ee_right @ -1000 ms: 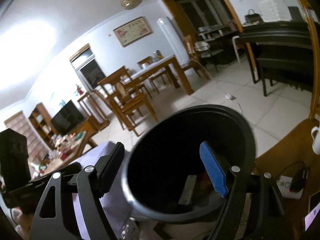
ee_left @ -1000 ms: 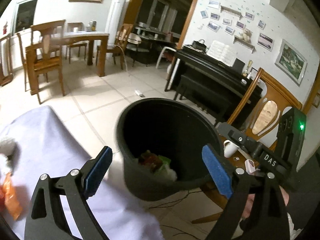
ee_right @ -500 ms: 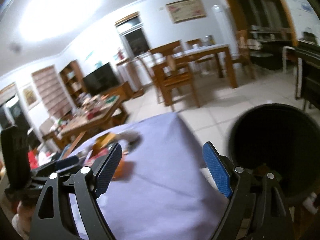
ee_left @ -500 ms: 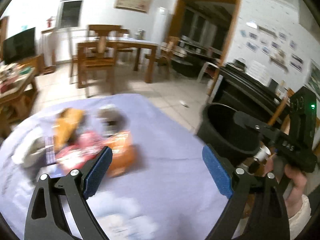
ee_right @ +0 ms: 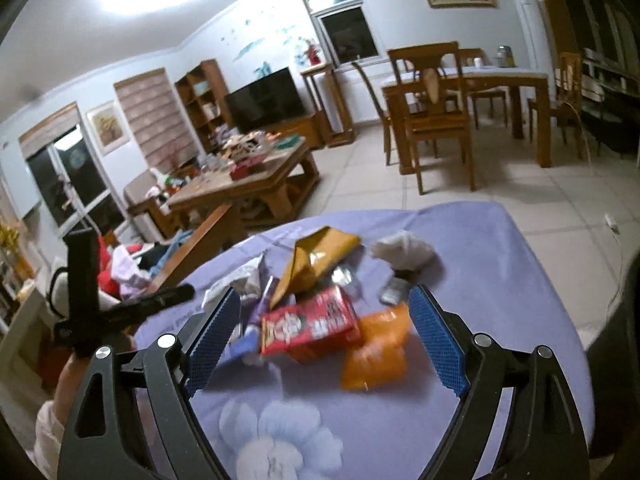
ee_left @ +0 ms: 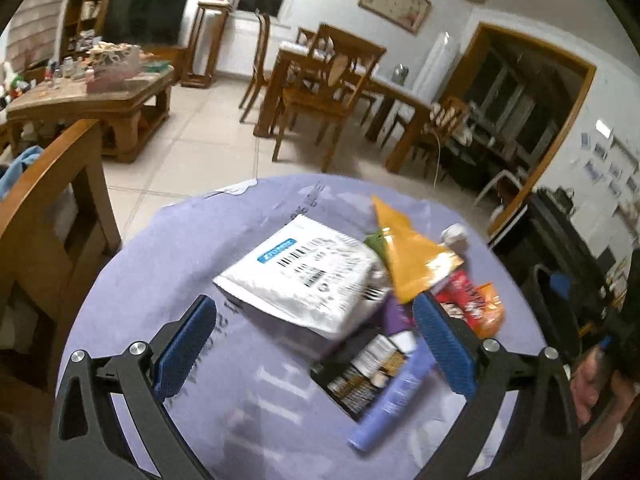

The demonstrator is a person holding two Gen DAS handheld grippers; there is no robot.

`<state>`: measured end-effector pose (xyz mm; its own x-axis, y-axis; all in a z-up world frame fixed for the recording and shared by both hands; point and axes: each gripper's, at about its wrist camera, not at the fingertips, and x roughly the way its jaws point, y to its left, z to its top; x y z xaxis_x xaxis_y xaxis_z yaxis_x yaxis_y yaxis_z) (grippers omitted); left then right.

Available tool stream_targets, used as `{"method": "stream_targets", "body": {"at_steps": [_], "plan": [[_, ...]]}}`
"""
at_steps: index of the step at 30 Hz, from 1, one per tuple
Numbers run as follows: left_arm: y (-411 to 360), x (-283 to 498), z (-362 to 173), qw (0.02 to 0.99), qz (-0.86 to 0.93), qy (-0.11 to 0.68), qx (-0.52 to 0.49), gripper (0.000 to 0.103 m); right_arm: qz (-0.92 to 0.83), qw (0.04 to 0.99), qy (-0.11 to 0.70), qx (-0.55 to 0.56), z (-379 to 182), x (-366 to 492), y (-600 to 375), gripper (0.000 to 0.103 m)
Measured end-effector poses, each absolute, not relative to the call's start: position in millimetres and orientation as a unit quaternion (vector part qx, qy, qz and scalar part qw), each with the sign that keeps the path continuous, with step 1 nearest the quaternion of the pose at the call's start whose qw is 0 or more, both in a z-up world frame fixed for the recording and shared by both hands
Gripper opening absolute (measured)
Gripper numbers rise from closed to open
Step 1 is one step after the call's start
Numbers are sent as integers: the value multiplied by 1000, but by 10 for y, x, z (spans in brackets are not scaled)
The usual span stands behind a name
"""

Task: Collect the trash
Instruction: 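Move both open tools back over the table toward remaining trash, then grasp the white mailer bag with left tool while right tool grasps the white tissue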

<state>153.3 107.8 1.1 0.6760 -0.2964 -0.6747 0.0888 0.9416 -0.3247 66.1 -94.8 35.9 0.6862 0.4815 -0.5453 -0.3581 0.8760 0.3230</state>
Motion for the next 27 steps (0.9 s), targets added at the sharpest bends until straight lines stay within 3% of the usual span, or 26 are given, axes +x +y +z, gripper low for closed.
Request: {"method": "stream_targets", "body": {"at_steps": [10, 17, 20, 21, 22, 27], "plan": [[1040, 1866, -272, 885, -138, 439, -73, 98, 152, 894, 416, 72, -80, 1928, -847, 85], [1071, 1900, -315, 884, -140, 440, -79, 97, 149, 883, 442, 53, -414, 2113, -833, 84], [1039, 1860, -311, 887, -137, 436, -66, 87, 155, 879, 450, 41, -460, 2153, -789, 60], [1020, 1839, -297, 888, -141, 434, -65, 76, 160, 876, 454, 37, -486, 2156, -771, 48], [999, 1813, -278, 887, -147, 432, -65, 70, 165, 874, 457, 33, -501, 2155, -741, 42], [941, 1708, -244, 888, -144, 431, -62, 56, 188, 877, 441, 24, -408, 1976, -694, 30]]}}
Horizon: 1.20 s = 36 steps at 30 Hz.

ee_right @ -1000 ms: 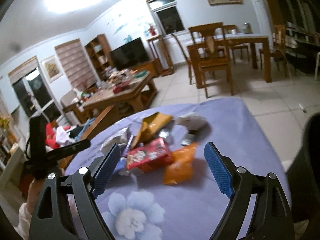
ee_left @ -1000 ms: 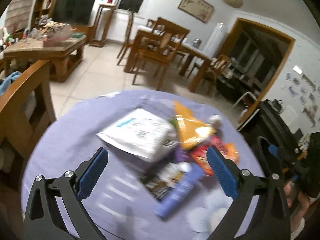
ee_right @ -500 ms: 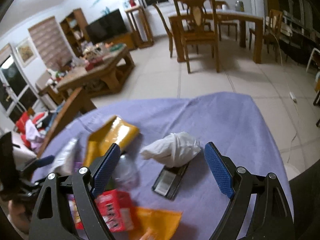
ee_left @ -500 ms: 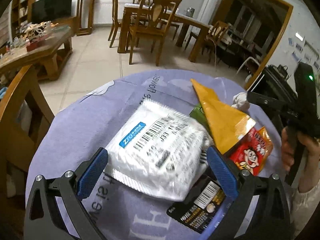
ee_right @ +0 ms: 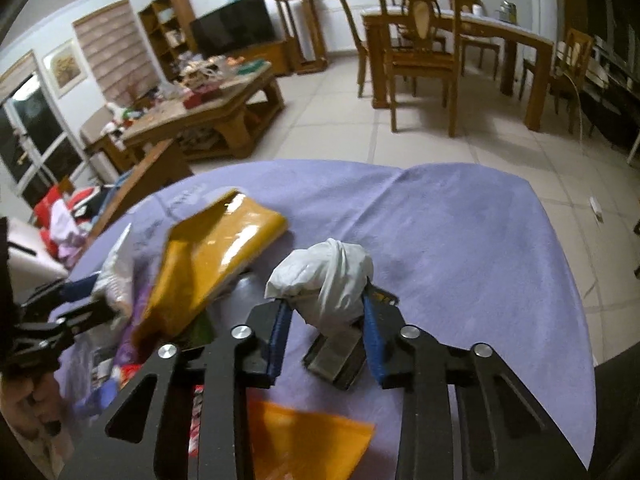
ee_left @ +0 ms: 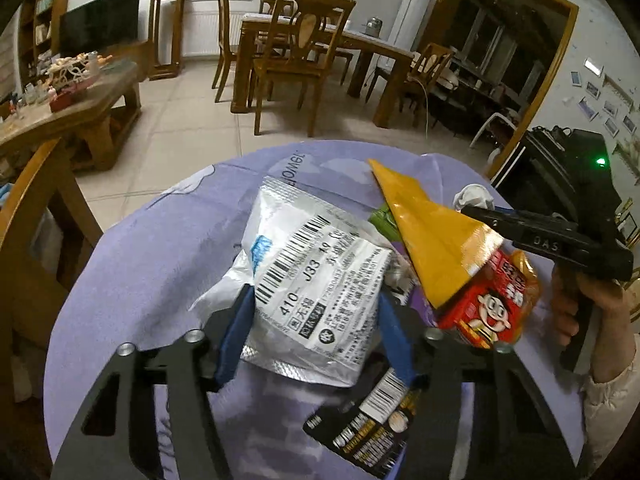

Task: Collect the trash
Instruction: 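Grasp the white mailer bag with left tool while right tool grasps the white tissue, then carry bag and tissue over the bin and open both tools to drop them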

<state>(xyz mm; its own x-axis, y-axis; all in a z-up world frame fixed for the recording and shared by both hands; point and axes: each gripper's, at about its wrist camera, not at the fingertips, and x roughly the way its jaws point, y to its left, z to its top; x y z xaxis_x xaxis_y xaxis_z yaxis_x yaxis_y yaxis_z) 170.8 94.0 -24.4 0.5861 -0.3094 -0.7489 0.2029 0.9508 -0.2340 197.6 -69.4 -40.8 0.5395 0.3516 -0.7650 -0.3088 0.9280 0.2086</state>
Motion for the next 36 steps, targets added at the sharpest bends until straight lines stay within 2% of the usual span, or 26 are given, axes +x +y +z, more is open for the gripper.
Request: {"method": "stream_targets", "body": {"at_steps": [4, 10, 14, 25, 36], "plan": [[963, 1618, -205, 886, -155, 428, -91, 51, 211, 889, 404, 47, -172, 1675, -797, 30], [1022, 1272, 36, 899, -164, 384, -133, 50, 232, 902, 350, 98, 196, 1065, -1113, 30], [883, 1040, 279, 907, -181, 353, -144, 50, 226, 915, 320, 93, 348, 671, -1211, 30], [-217, 780, 623, 910, -263, 303, -100, 51, 146, 960, 239, 21, 699, -233, -1619, 30], [-1489, 812, 550, 885, -341, 312, -66, 51, 30, 979, 199, 20, 687, -753, -2679, 30]]}}
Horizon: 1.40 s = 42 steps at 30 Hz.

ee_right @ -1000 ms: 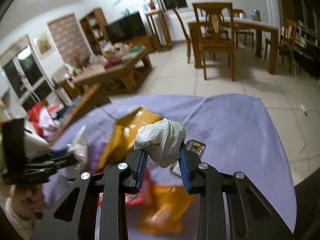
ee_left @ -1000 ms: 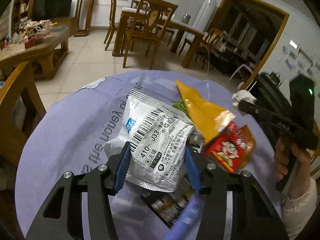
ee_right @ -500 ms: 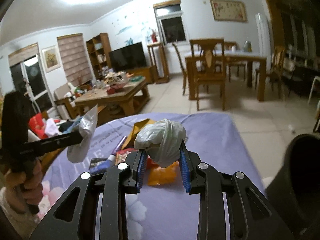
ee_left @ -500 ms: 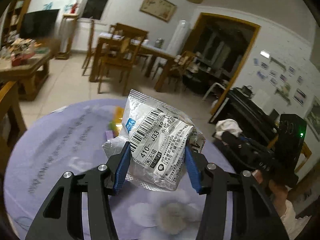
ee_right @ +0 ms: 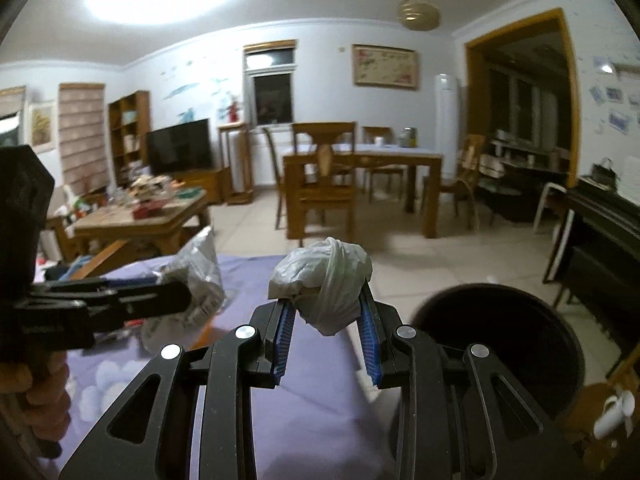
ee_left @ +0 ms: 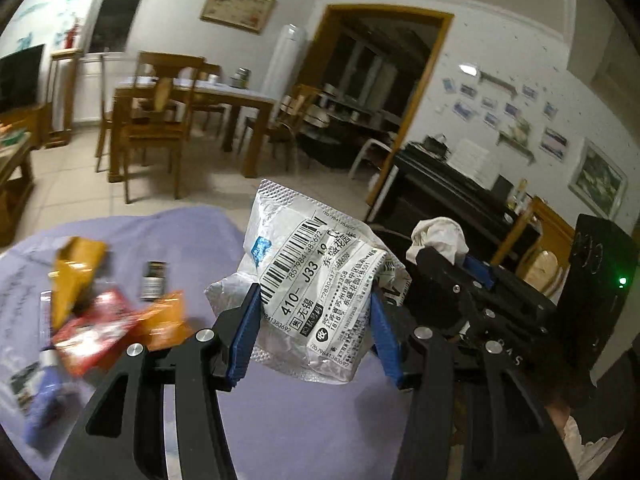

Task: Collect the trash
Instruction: 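Carry bag and tissue over the bin and open both tools to drop them, then grasp the blue probiotics stick with left tool while right tool grasps the red milk box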

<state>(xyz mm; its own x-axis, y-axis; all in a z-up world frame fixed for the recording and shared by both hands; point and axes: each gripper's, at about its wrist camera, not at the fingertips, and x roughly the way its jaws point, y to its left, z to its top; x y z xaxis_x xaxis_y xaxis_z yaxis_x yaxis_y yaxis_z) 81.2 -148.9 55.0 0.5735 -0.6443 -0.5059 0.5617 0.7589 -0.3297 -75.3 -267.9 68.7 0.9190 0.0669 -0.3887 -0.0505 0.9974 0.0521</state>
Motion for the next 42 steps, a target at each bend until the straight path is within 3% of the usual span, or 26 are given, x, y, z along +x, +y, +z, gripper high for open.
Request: {"method": "stream_targets", "body": {"at_steps": [11, 22, 26, 28, 30, 42], "plan": [[-2695, 951, 319, 845, -412, 339, -37, 51, -50, 973, 212, 79, 259, -769, -3995, 30], [-3319, 1176, 55, 825, -424, 373, -1, 53, -80, 959, 238, 128, -298, -575, -4680, 30], [-3437, 1303, -21, 822, -416, 389, 8, 64, -88, 954, 243, 156, -395, -448, -4881, 55], [-3393, 1326, -16, 828, -408, 385, 5, 84, -93, 951, 243, 170, -420, -413, -4969, 66], [-3348, 1333, 2, 830, -407, 381, -1, 84, -99, 949, 236, 185, -440, -436, -5057, 77], [-2540, 1088, 249, 851, -373, 368, -21, 84, -43, 950, 247, 187, -282, -426, -4481, 79]]}}
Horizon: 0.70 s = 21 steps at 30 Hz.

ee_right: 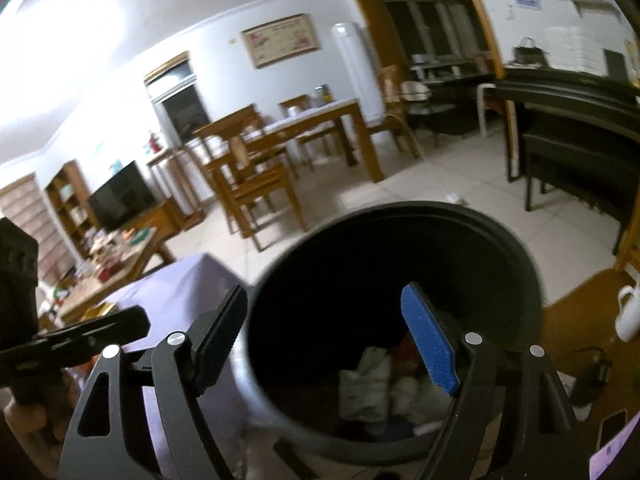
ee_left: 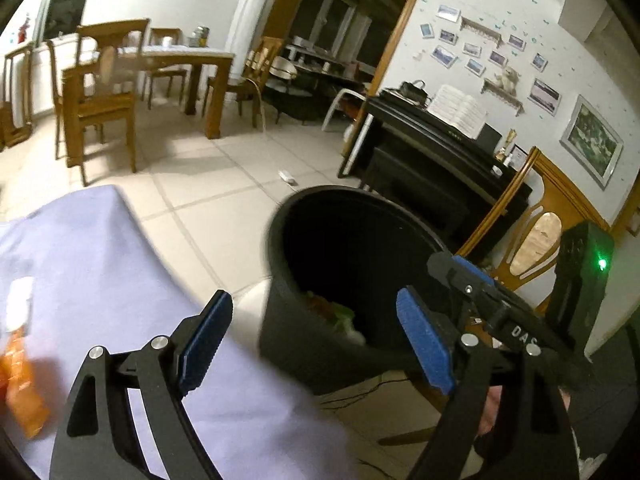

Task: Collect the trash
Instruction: 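Grasp the blue probiotics stick with left tool while right tool grasps the red milk box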

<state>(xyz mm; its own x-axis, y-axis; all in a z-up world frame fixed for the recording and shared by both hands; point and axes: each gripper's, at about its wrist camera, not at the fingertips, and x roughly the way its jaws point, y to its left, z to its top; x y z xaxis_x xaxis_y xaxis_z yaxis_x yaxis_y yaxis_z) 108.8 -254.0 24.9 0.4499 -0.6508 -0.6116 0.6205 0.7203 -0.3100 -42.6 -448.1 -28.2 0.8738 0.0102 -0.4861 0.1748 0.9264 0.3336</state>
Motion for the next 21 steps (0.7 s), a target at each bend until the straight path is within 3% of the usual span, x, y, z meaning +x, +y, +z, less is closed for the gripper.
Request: {"method": "stream_targets", "body": {"at_steps": [12, 17, 21], "plan": [[-556, 910, 247, 902, -208, 377, -41, 84, 132, 944, 285, 104, 140, -5, -2583, 81], [111, 872, 108, 903, -162, 397, -12, 83, 220, 927, 302, 35, 222, 170, -1557, 94], [286, 887, -12, 899, -152, 411, 20, 68, 269, 908, 321, -37, 134, 366, -846, 97]]}}
